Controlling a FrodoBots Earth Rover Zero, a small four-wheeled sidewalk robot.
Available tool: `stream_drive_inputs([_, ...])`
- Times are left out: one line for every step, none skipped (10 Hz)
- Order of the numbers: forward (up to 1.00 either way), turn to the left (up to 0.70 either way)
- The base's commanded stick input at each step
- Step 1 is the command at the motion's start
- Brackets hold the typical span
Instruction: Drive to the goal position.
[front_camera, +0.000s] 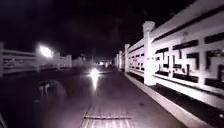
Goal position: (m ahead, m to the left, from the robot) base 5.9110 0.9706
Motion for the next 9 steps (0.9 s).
stream_drive_inputs([0.45, 0.00])
stream_drive_inputs([0.45, 0.00])
stream_drive_inputs([0.45, 0.00])
stream_drive_inputs([0.45, 0.00])
stream_drive_inputs([0.45, 0.00])
stream_drive_inputs([0.45, 0.00])
stream_drive_inputs([0.45, 0.00])
stream_drive_inputs([0.45, 0.00])
stream_drive_inputs([0.45, 0.00])
